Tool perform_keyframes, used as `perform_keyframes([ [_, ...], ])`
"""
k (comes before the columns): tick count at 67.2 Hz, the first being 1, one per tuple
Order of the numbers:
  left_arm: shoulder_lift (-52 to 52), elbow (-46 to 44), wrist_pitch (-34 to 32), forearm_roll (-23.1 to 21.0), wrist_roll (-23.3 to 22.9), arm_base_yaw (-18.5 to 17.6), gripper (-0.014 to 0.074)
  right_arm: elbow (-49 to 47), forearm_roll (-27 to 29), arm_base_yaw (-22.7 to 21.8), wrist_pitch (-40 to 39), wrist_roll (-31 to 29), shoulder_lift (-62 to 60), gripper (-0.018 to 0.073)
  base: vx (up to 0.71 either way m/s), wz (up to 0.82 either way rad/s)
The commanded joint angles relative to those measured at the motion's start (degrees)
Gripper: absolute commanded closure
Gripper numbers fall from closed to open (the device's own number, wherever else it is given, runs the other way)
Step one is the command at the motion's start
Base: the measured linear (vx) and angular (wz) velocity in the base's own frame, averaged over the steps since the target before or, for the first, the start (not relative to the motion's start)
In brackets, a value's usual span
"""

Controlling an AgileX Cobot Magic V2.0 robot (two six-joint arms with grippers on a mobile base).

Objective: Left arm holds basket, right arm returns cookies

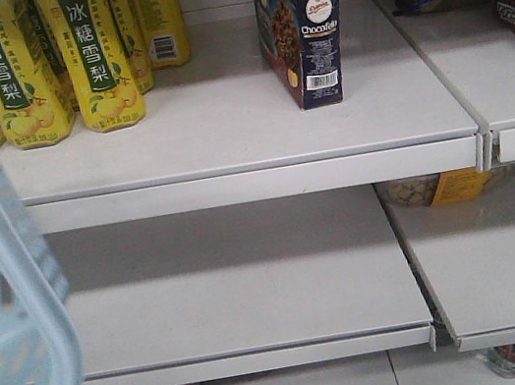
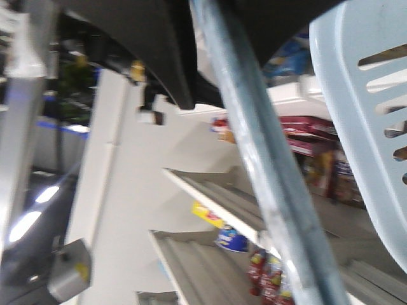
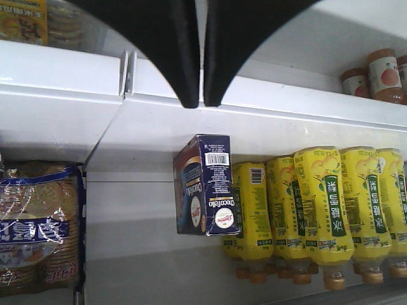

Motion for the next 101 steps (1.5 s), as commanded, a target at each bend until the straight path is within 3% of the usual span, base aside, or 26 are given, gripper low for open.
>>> perform_keyframes([
  [1,-0.56,-1.17,-3.65,10.96,0.64,4.91,0.0603,-1.52,-1.43,-0.19,-0.59,-0.54,0.58,0.0567,0.00,0.00],
  [11,-0.56,-1.17,-2.72,26.09,-6.75,13.20,0.0603,-1.52,-1.47,-0.19,-0.68,-0.54,0.58,0.0567,0.00,0.00],
  [23,-0.56,-1.17,-2.69,50.66,-18.83,21.88,0.0603,-1.52,-1.47,-0.19,-0.68,-0.54,0.58,0.0567,0.00,0.00],
  [30,-0.56,-1.17,-2.66,60.37,-28.43,25.13,0.0603,-1.52,-1.47,-0.19,-0.68,-0.54,0.58,0.0567,0.00,0.00],
  [36,-0.56,-1.17,-2.61,65.81,-34.43,27.19,0.0603,-1.52,-1.47,-0.19,-0.68,-0.54,0.58,0.0567,0.00,0.00],
  [41,-0.56,-1.17,-2.59,67.23,-36.34,28.36,0.0603,-1.52,-1.47,-0.19,-0.68,-0.54,0.58,0.0567,0.00,0.00],
  [63,-0.54,2.23,-2.93,67.08,-36.24,28.93,0.0603,-1.52,-1.47,-0.19,-0.62,-0.54,0.58,0.0567,0.00,0.00],
  [88,-0.54,19.28,-10.76,66.66,-36.53,35.36,0.0603,-1.52,-1.47,-0.19,-0.62,-0.54,0.58,0.0567,0.00,0.00],
  [101,-0.54,26.01,-16.03,66.66,-36.60,36.19,0.0603,-1.52,-1.47,-0.19,-0.62,-0.54,0.58,0.0567,0.00,0.00],
])
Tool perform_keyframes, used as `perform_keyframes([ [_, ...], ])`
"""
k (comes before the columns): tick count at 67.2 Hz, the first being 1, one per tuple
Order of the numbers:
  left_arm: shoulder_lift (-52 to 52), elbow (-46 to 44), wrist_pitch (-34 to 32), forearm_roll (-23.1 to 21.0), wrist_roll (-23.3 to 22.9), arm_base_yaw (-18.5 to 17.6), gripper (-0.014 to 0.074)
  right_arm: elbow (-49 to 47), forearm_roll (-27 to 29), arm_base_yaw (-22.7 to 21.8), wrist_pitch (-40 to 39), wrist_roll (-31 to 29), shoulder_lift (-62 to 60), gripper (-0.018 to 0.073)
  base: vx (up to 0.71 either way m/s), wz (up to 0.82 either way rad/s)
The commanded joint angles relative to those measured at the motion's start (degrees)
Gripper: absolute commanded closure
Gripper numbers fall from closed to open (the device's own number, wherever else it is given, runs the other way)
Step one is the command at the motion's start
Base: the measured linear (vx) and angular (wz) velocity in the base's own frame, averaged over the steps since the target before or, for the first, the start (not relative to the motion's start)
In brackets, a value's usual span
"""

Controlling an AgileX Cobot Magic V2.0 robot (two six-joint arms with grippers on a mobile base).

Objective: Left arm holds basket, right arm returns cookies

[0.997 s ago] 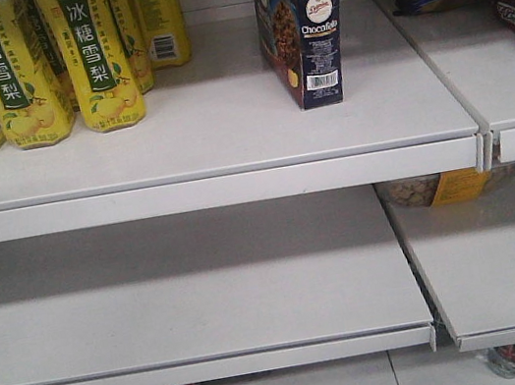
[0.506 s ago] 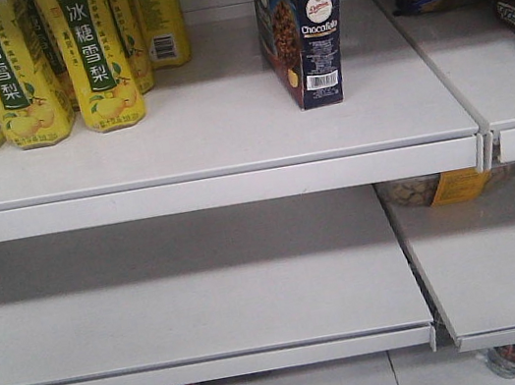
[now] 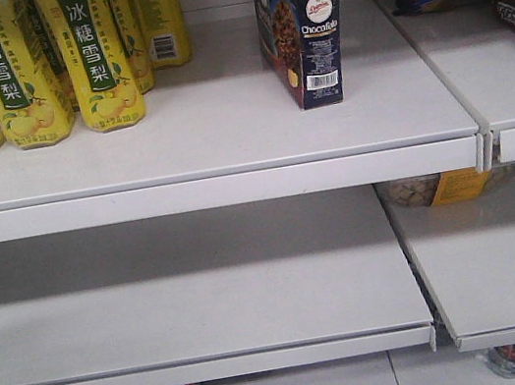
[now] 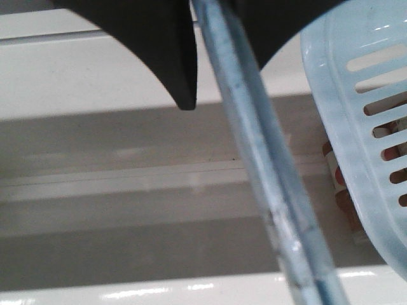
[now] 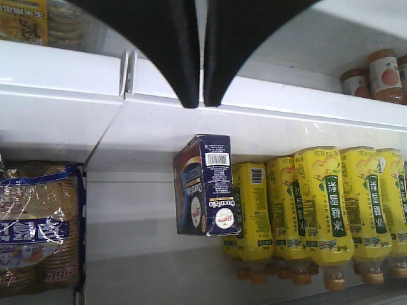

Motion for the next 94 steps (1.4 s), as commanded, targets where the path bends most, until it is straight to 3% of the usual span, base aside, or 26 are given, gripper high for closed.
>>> perform_keyframes([
  [1,-0.54,0.31,-8.58,0.66,0.63,0.06,0.0603,-1.52,-1.47,-0.19,-0.62,-0.54,0.58,0.0567,0.00,0.00],
  [87,-0.49,0.29,-9.15,0.66,0.63,0.06,0.0603,-1.01,-1.92,-0.19,-0.42,-2.30,0.54,0.0567,0.00,0.00],
  [91,-0.49,0.29,-9.15,0.66,0.63,0.06,0.0603,-0.65,1.53,-0.24,-0.14,-6.01,0.39,0.0567,0.00,0.00],
  [94,-0.49,0.29,-9.15,0.66,0.63,0.06,0.0603,-0.65,8.00,-0.30,1.15,-11.83,0.39,0.0567,0.00,0.00],
])
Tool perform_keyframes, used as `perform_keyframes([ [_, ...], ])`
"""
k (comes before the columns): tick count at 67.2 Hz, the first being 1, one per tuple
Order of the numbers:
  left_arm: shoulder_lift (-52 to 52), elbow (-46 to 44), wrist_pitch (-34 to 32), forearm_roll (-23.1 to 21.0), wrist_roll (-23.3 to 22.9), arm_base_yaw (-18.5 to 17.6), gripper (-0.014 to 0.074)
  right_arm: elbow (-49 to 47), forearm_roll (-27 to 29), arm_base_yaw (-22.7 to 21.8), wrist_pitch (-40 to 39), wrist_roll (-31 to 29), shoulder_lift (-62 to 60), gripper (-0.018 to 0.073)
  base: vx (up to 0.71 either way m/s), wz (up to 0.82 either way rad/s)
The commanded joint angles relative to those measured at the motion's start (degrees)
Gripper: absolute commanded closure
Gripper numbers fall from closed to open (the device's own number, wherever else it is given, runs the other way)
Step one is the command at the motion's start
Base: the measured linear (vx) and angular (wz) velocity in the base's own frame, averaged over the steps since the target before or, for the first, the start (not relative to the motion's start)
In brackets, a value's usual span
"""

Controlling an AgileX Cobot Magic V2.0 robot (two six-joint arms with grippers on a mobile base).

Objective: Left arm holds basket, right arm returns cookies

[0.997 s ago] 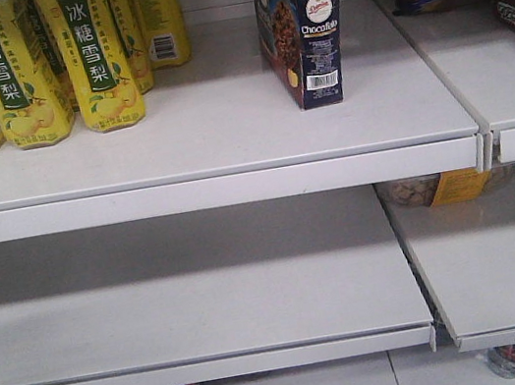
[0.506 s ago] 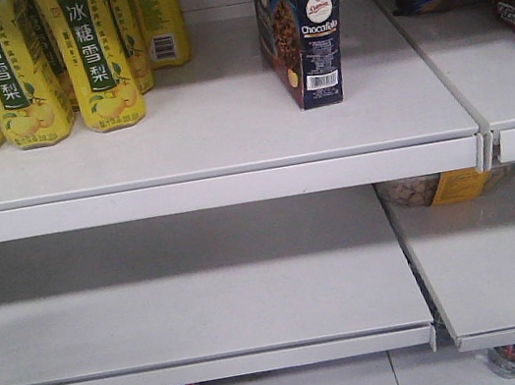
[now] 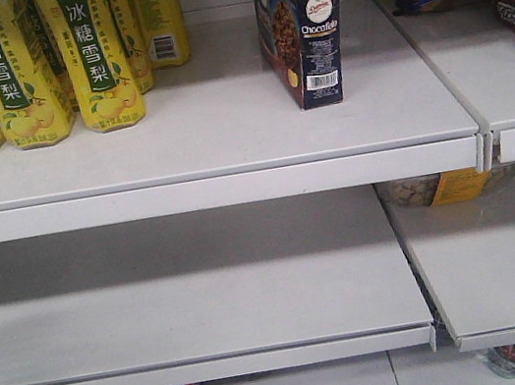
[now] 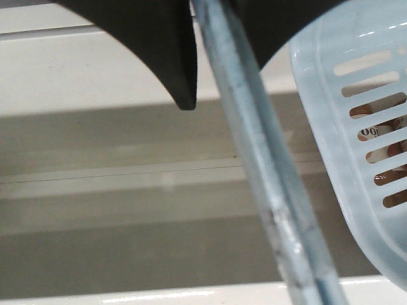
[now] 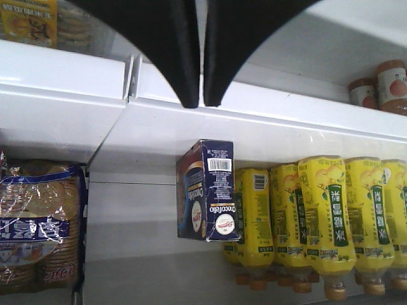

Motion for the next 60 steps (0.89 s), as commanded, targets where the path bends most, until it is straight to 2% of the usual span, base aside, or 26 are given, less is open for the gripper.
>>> perform_keyframes([
  [1,-0.54,-1.46,-6.24,0.72,0.63,0.07,0.0603,-1.23,8.50,-0.37,1.24,-10.45,0.39,0.0567,0.00,0.00],
  [10,-0.54,-1.46,-6.24,0.72,0.63,0.07,0.0603,-0.55,20.96,-3.56,-2.24,-23.23,0.39,0.0567,0.00,0.00],
  [14,-0.54,-1.46,-6.24,0.72,0.63,0.07,0.0603,0.12,26.36,-7.47,-5.14,-28.65,0.39,0.0567,0.00,0.00],
  [22,-0.54,-1.46,-6.24,0.72,0.63,0.07,0.0603,2.16,43.65,-16.98,-10.84,-41.49,0.39,0.0567,0.00,0.00],
  [26,-0.54,-1.46,-6.24,0.72,0.63,0.07,0.0603,3.91,53.17,-21.99,-14.96,-49.93,0.39,0.0567,0.00,0.00],
  [31,-0.54,-1.46,-6.24,0.72,0.63,0.07,0.0603,6.56,61.81,-26.37,-19.60,-58.75,0.39,0.0567,0.00,0.00],
  [34,-0.54,-1.46,-6.24,0.72,0.63,0.07,0.0603,7.69,65.70,-27.78,-21.51,-61.78,0.39,0.0567,0.00,0.00],
  [38,-0.54,-1.46,-6.24,0.72,0.63,0.07,0.0603,9.53,69.88,-28.44,-22.73,-65.61,0.39,0.0567,0.00,0.00],
  [43,-0.54,-1.46,-6.24,0.72,0.63,0.07,0.0603,11.15,72.19,-28.84,-22.69,-68.41,0.39,0.0567,0.00,0.00],
  [53,-0.54,-1.46,-6.24,0.72,0.63,0.07,0.0603,13.62,74.37,-29.17,-22.82,-74.16,0.39,0.0567,0.00,0.00],
  [60,-0.54,-1.46,-6.24,0.72,0.63,0.07,0.0603,14.96,76.41,-31.03,-22.93,-75.52,0.33,0.0567,0.00,0.00],
])
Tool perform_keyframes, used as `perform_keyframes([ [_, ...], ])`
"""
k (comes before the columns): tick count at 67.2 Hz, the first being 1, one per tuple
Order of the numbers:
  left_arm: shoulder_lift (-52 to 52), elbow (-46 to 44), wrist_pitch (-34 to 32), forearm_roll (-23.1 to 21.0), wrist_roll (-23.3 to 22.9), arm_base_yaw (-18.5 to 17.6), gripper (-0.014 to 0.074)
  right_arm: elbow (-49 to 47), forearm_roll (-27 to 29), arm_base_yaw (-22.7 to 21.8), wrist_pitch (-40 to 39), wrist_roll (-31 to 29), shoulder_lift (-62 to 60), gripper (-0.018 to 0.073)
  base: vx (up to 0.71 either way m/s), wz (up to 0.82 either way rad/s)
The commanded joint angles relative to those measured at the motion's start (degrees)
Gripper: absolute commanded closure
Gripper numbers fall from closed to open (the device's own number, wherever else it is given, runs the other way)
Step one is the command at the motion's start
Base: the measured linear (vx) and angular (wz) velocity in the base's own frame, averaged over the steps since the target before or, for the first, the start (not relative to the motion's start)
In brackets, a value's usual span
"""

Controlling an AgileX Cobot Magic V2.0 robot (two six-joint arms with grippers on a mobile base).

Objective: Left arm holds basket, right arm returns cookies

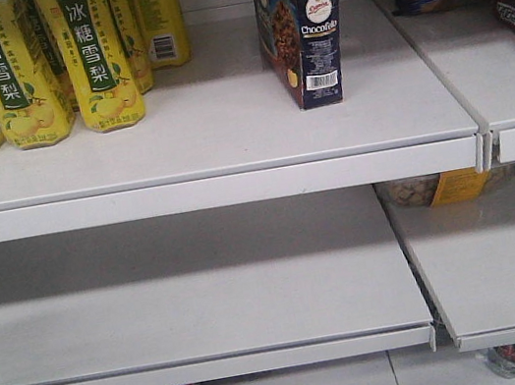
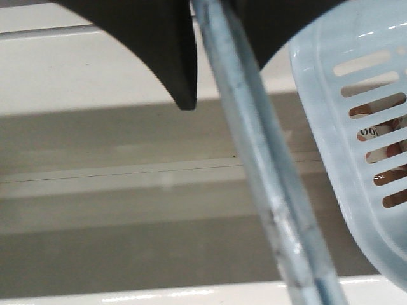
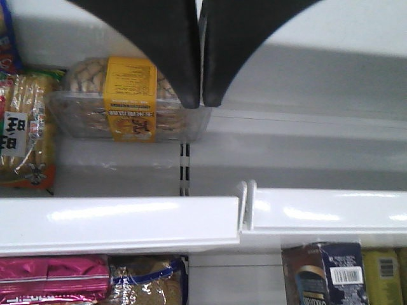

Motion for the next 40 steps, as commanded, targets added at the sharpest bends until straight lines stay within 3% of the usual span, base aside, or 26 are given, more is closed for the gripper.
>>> perform_keyframes([
  [1,-0.54,-1.46,-6.19,0.72,0.63,-0.10,0.0603,-0.44,1.68,-1.92,-5.17,-2.39,0.10,0.0567,0.00,0.00],
  [18,-0.48,-1.46,-6.19,0.72,0.63,-0.10,0.0603,3.17,5.68,-6.70,-3.44,-4.06,-7.00,0.0567,0.00,0.00],
  [28,-0.48,-1.46,-6.19,0.72,0.63,-0.10,0.0603,3.11,6.78,-10.36,2.34,-3.84,-9.90,0.0567,0.00,0.00],
  [40,-0.48,-1.46,-6.19,0.72,0.63,-0.10,0.0603,3.16,6.60,-10.89,6.55,-4.27,-13.77,0.0567,0.00,0.00],
])
